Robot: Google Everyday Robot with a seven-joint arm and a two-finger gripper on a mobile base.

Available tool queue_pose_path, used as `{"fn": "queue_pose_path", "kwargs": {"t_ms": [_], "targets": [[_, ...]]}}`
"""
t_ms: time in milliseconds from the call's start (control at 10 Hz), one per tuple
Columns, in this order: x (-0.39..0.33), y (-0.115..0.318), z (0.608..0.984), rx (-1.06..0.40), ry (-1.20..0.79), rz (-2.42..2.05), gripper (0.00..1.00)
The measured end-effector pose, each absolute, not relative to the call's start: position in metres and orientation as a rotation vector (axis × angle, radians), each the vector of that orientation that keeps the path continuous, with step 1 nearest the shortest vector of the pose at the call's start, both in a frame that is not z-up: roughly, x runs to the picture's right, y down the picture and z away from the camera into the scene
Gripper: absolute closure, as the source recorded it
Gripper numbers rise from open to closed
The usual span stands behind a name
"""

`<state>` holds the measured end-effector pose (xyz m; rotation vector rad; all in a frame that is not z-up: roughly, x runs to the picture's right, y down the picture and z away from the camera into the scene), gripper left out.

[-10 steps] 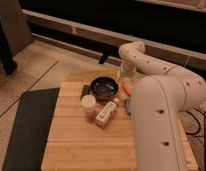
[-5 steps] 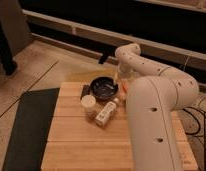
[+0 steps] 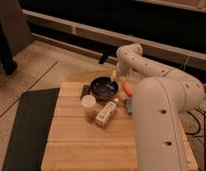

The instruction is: Drag the ceramic bowl in a circle

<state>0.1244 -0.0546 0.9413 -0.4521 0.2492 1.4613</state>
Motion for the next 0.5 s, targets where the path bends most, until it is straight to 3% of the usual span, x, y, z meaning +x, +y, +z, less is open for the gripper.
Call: {"fn": "queue_pose_path", "kwargs": {"t_ms": [500], "targets": [[0.117,-0.027,0.955,-0.509,0.281,1.397,0.35]]}}
